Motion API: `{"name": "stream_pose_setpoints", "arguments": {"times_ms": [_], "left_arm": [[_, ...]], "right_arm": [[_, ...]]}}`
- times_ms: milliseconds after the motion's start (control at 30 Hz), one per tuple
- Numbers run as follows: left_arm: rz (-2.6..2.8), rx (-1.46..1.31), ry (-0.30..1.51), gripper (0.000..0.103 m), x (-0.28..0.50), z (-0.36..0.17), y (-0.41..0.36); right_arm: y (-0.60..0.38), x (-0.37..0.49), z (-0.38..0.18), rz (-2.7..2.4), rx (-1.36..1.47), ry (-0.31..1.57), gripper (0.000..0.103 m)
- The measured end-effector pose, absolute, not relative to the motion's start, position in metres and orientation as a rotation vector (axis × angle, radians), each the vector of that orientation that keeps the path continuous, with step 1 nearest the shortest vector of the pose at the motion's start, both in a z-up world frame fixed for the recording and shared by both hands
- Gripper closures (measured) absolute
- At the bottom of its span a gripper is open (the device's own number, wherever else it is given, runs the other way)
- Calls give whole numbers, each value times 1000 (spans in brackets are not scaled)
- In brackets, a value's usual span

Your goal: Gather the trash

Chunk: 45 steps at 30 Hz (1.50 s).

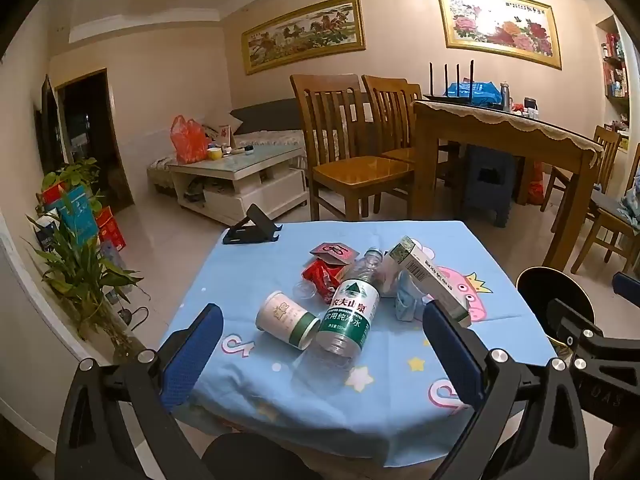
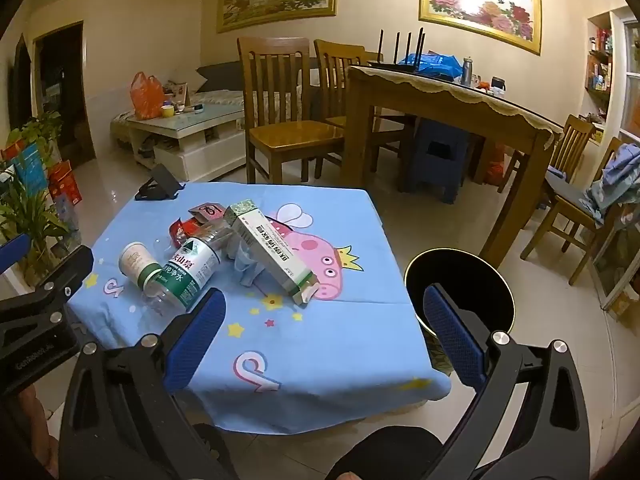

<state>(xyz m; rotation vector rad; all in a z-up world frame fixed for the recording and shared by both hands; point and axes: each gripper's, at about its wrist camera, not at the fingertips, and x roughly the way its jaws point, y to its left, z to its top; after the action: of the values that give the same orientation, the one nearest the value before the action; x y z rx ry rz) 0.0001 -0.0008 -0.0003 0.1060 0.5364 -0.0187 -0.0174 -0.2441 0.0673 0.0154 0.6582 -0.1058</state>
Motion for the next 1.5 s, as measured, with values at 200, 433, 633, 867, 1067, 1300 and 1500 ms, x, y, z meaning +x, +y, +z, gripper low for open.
{"name": "stream_pose_setpoints", "arguments": {"times_ms": [200,433,633,867,1067,1300,1500], "left_arm": [[-22,95,547,6,1,-1,1],[-17,99,547,7,2,-1,0],[-16,103,547,6,0,-5,3],[-11,106,540,7,-4,-6,6],[-1,112,536,7,-4,2,1],[0,113,534,7,-5,3,1],[-2,112,535,7,-5,4,1]], "right_arm": [[-243,-18,68,-109,17,661,5],[-244,-17,67,-97,24,667,5],[-244,-18,68,-96,30,665,5],[-245,-19,68,-95,34,665,5],[-245,-19,68,-95,34,665,5],[-244,-19,68,-95,36,665,5],[-243,-19,69,-95,36,664,5]]}}
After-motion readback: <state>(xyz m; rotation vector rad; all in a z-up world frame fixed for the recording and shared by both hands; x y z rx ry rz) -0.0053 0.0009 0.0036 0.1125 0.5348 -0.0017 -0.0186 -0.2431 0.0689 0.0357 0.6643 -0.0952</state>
